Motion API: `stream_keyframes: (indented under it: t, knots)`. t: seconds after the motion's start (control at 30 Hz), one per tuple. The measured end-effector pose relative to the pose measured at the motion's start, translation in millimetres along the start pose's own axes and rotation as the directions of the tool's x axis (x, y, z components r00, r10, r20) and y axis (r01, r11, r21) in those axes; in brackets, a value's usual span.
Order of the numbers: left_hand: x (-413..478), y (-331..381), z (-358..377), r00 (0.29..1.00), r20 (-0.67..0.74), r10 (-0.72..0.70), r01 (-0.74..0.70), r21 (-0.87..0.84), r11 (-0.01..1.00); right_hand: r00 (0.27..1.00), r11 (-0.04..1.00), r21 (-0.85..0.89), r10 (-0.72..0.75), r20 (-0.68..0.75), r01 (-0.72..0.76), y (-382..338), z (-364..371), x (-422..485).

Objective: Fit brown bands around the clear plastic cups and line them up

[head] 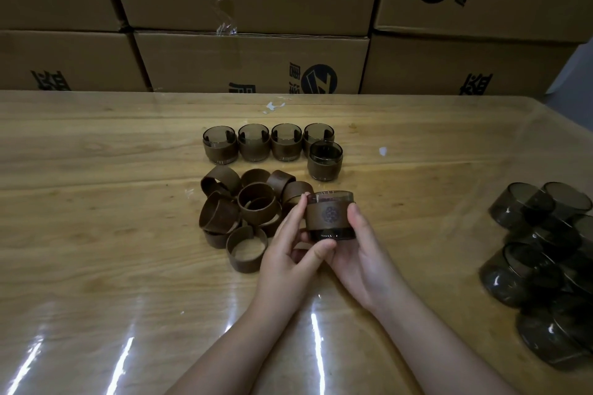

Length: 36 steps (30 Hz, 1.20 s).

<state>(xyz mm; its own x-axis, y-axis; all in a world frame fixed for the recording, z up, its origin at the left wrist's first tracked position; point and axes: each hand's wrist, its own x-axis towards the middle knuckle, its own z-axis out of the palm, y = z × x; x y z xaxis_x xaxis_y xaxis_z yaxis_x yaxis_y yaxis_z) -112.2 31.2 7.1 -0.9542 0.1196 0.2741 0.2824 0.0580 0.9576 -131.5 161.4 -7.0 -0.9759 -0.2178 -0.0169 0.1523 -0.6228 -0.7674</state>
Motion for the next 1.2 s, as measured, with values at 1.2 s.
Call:
stream_keyframes:
  t: [1.2]
  knots:
    - [-10.3,-10.8,-9.4,0.987,-0.002,0.159,-0.155,0.224,0.962,0.968,0.891,-0.442,-0.195,-0.159,0.106,4.7,8.6,-5.2]
